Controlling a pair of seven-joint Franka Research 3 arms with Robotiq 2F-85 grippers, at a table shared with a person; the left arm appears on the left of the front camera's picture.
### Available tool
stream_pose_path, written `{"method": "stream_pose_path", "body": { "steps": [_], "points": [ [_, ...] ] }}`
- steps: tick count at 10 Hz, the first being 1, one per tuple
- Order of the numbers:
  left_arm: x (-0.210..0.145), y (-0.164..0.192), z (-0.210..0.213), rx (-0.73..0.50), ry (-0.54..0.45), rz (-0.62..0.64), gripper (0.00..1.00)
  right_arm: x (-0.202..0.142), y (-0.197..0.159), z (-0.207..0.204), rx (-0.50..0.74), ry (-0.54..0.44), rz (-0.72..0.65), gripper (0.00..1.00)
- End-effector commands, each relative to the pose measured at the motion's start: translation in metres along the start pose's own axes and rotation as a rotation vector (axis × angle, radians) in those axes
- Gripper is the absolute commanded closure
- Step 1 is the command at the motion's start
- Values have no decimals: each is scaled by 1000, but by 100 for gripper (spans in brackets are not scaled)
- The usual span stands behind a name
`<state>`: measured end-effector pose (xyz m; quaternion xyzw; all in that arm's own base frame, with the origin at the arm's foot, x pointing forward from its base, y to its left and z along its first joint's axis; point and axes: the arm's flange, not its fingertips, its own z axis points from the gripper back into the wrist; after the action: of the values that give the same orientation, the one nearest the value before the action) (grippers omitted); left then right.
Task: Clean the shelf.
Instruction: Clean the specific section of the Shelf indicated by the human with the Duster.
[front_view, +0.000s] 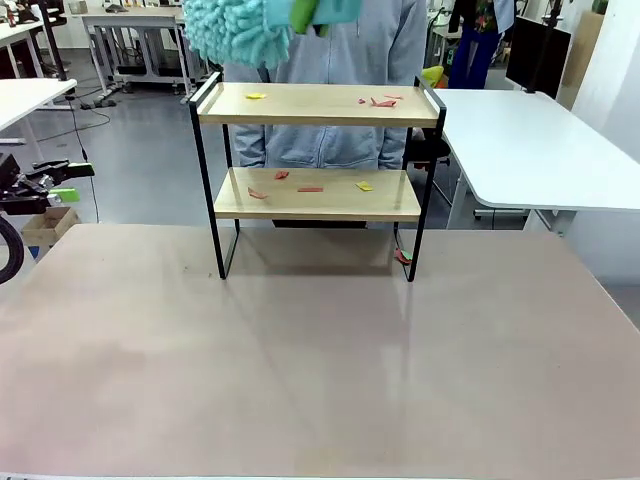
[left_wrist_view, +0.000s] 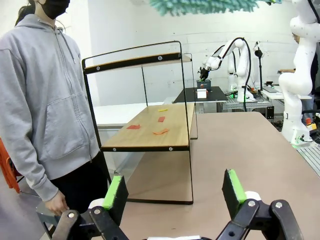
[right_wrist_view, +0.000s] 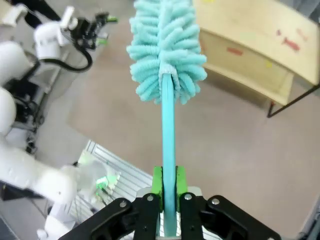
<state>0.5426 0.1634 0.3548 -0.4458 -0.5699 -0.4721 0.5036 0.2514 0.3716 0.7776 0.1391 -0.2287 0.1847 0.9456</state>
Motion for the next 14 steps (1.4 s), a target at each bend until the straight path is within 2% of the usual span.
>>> {"method": "stream_pose_path", "body": {
  "steps": [1,7,8,10,14],
  "points": [
    [3,-2,0,1,4,-14,0,-17,-3,13,2,8,30,87],
    [3,-2,0,1,4,-14,0,-13,5,15,15,20,27,87],
    [3,-2,0,1,4,-14,0,19,19,-2,-39,-13,-40,87],
    [3,-2,0,1,4,-14,0,60,34,-33,-77,-38,-119,87],
    [3,-2,0,1,4,-14,0,114,76,-102,-65,-81,-263,87]
  ]
}}
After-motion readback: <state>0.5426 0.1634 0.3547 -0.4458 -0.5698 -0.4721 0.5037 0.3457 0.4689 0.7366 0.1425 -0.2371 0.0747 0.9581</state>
